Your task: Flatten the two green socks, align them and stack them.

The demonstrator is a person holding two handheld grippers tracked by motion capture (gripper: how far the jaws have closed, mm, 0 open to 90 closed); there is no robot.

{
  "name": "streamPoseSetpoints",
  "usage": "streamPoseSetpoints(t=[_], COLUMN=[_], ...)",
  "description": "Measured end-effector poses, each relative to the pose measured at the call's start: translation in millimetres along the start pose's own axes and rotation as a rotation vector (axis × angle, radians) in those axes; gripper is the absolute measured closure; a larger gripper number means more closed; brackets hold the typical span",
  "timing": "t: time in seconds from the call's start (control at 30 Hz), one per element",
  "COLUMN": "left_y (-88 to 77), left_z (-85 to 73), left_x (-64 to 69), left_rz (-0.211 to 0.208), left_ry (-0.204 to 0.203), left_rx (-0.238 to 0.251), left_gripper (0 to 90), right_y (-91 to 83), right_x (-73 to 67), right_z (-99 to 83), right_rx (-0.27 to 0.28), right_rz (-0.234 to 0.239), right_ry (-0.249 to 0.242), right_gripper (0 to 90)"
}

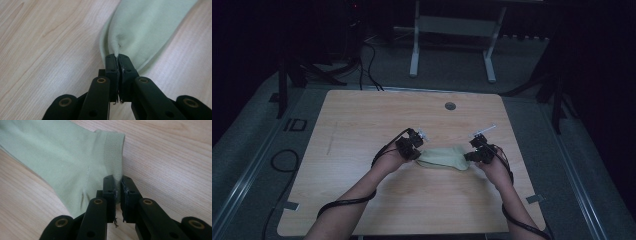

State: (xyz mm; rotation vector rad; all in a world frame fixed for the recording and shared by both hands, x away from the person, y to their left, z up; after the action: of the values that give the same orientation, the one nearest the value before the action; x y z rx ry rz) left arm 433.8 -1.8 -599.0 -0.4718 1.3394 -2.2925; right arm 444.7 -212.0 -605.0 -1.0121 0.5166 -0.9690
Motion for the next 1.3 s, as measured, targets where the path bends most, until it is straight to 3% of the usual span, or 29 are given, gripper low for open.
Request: streamPoseSetpoints(t=[0.23, 0.27, 0.33, 0.43, 0.6, 0.7, 0.73, 0.83, 0.97, 1.1, 1.2, 1.3], left_y=[7.9, 8.3, 7.4, -0.7, -18.9, -24.7, -23.5, -12.5, 3.5, 24.5, 30.7, 29.6], left_z=[-2.0, -2.3, -2.3, -2.1, 6.4, 16.8, 20.0, 26.6, 27.3, 22.9, 16.4, 12.3], left_x=[-0.3, -0.6, -1.3, -4.0, -6.1, 4.0, 7.1, 15.6, 18.9, 15.3, 11.6, 9.7], left_rz=[-0.01, -0.01, 0.002, 0.014, 0.037, 0.014, 0.019, 0.017, 0.007, 0.003, 0.004, -0.009], left_ry=[-0.012, -0.014, -0.021, -0.024, -0.03, 0.011, 0.022, 0.04, 0.034, 0.035, 0.032, 0.008], left_rx=[-0.002, -0.002, 0.004, 0.023, 0.098, 0.143, 0.148, 0.147, 0.129, 0.116, 0.097, 0.112], left_gripper=[83.1, 79.0, 62.5, 54.2, 56.0, 69.1, 74.2, 77.1, 77.1, 76.6, 75.3, 74.4], right_y=[6.8, 7.5, 8.0, 5.8, -7.4, -17.9, -20.3, -21.6, -14.7, 1.1, 10.7, 10.2], right_x=[2.3, 2.6, 2.4, 2.8, 5.4, 4.0, 2.0, -5.6, -12.7, -12.8, -14.0, -15.4], right_z=[-2.5, -2.8, -3.5, -3.5, 1.3, 7.3, 9.2, 12.8, 12.5, 6.4, -0.6, -1.2], right_rx=[-0.012, -0.014, -0.017, -0.01, 0.026, 0.06, 0.068, 0.077, 0.067, 0.03, 0.006, 0.022], right_rz=[-0.007, -0.011, -0.008, -0.01, -0.019, -0.018, -0.013, -0.008, 0.005, -0.016, -0.03, -0.024], right_ry=[0.002, 0.003, 0.003, 0.002, 0.012, 0.008, 0.006, -0.022, -0.041, -0.047, -0.063, -0.053], right_gripper=[82.6, 82.1, 80.4, 75.6, 69.1, 71.8, 75.3, 83.9, 84.1, 80.5, 79.4, 78.7])
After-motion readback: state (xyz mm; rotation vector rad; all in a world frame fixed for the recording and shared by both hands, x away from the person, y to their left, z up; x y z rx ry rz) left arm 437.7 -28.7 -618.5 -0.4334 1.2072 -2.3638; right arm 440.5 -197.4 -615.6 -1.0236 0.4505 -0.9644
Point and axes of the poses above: each handheld gripper's, and its own axes: y roughly forward along the jaws, z roughly out of its top, x roughly to its right, the point moved 9 cm from there along y, roughly forward along the jaws, and after that the axes turned 9 degrees about -z, right-handed, at the moved point
